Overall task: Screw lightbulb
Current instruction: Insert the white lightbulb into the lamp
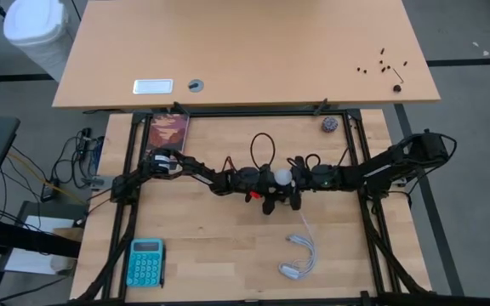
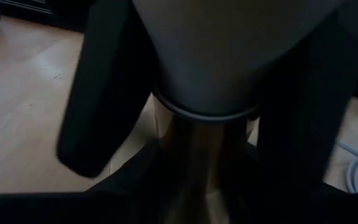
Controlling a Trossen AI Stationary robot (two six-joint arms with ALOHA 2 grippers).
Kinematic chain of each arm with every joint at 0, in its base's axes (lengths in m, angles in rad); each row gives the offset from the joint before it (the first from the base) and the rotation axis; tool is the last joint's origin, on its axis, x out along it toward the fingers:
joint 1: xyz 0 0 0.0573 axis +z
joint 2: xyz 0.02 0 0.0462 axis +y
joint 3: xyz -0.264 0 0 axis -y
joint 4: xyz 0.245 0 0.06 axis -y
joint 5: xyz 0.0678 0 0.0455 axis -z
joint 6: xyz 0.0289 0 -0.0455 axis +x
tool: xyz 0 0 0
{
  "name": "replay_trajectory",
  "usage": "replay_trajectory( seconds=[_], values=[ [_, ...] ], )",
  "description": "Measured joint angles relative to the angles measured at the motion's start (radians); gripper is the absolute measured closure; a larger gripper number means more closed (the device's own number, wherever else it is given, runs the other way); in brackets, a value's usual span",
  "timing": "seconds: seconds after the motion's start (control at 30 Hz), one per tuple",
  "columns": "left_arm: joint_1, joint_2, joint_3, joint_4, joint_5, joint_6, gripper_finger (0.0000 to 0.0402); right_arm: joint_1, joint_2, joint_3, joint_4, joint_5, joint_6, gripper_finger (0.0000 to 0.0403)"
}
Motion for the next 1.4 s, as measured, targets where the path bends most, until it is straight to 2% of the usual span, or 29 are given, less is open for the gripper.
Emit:
replay_trajectory(
  seconds=[0.2, 0.4, 0.53, 0.63, 0.8, 0.93, 1.07, 1.2, 1.4],
  values=[
    [0.003, 0.0, 0.0, 0.002, -0.008, -0.006, 0.0216, 0.026, 0.0, 0.0, -0.005, 0.107, 0.084, 0.0239],
    [0.009, 0.0, 0.0, 0.006, -0.006, -0.001, 0.0216, 0.098, 0.0, 0.0, -0.009, 0.298, 0.157, 0.0239],
    [0.011, 0.001, 0.0, 0.004, -0.007, 0.0, 0.0216, 0.11, 0.0, 0.0, -0.009, 0.31, 0.167, 0.0234],
    [0.01, 0.002, -0.001, 0.002, -0.002, 0.001, 0.0216, 0.106, 0.0, 0.0, -0.006, 0.225, 0.202, 0.0216],
    [0.007, 0.004, -0.003, 0.002, 0.033, 0.012, 0.0216, 0.072, -0.002, 0.0, 0.02, -0.015, 0.229, 0.0162],
    [0.007, 0.006, -0.003, 0.003, 0.054, 0.013, 0.0219, 0.035, -0.003, 0.001, 0.022, -0.141, 0.151, 0.011],
    [0.008, 0.006, -0.003, 0.009, 0.077, 0.014, 0.0226, 0.001, -0.003, 0.002, 0.018, -0.265, 0.039, 0.0074],
    [0.008, 0.006, -0.003, 0.009, 0.105, 0.012, 0.0228, -0.04, -0.003, -0.025, 0.035, -0.369, -0.049, 0.0067],
    [0.01, 0.006, -0.003, 0.022, 0.14, 0.013, 0.0228, -0.096, -0.003, -0.072, 0.137, -0.517, -0.122, 0.0088]
  ],
)
